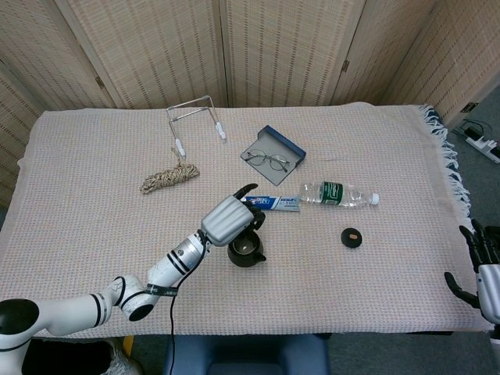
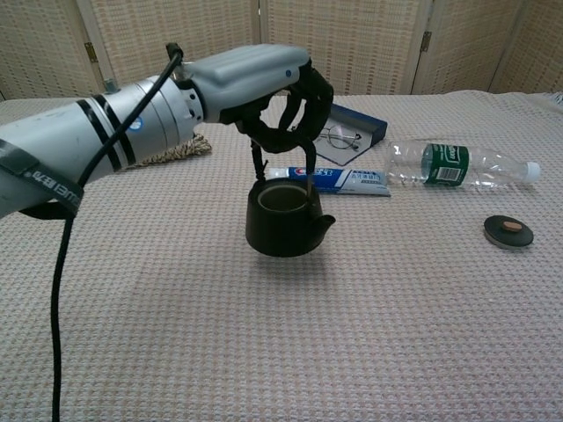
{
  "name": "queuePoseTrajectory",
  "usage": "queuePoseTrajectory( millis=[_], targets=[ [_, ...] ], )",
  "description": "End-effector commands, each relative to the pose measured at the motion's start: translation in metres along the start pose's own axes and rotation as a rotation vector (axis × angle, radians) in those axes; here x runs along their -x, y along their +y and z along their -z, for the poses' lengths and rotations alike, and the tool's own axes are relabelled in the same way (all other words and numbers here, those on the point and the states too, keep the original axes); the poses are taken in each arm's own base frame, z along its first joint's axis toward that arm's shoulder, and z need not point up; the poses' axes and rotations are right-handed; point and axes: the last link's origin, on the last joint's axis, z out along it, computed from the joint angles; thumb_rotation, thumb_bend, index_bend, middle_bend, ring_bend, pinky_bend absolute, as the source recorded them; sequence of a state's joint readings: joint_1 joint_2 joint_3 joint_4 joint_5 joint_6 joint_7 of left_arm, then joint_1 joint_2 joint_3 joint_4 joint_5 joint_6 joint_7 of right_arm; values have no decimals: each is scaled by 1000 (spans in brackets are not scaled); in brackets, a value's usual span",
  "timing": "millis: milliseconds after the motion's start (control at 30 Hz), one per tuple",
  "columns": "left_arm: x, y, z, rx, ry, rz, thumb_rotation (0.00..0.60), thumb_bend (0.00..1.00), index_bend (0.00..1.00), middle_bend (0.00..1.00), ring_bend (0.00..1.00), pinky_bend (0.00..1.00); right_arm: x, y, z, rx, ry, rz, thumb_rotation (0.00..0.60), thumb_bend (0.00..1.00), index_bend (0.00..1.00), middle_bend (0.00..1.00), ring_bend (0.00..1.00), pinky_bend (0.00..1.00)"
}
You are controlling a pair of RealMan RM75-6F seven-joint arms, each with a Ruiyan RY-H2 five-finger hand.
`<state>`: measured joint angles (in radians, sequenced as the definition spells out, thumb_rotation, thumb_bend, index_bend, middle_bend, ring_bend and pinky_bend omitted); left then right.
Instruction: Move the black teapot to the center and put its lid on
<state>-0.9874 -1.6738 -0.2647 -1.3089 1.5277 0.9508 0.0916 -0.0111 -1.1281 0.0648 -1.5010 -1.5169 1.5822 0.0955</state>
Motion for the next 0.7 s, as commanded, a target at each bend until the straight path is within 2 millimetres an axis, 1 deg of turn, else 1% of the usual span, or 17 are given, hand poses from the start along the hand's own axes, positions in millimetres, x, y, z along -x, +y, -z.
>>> queuePoseTrajectory(
  millis=[33, 233, 333, 700],
  targets=[
    [3, 6, -12, -1, -6, 0, 600, 492, 669, 607, 557, 103, 0, 1, 0, 4, -2, -1, 600, 324, 0, 0, 145, 79],
    [10, 14, -30, -5, -14, -4, 600, 492, 668, 606, 555, 102, 1, 5, 1, 17, -6, -4, 600, 325, 0, 0, 146, 79],
    [15, 15, -37, -21, -21, -9, 600, 492, 667, 605, 554, 100, 0, 7, 0, 21, -6, -5, 600, 325, 0, 0, 146, 79],
    [31, 14, -51, -70, -49, -33, 600, 491, 664, 595, 547, 89, 1, 11, -2, 28, -10, -8, 600, 325, 0, 0, 146, 78]
  ],
)
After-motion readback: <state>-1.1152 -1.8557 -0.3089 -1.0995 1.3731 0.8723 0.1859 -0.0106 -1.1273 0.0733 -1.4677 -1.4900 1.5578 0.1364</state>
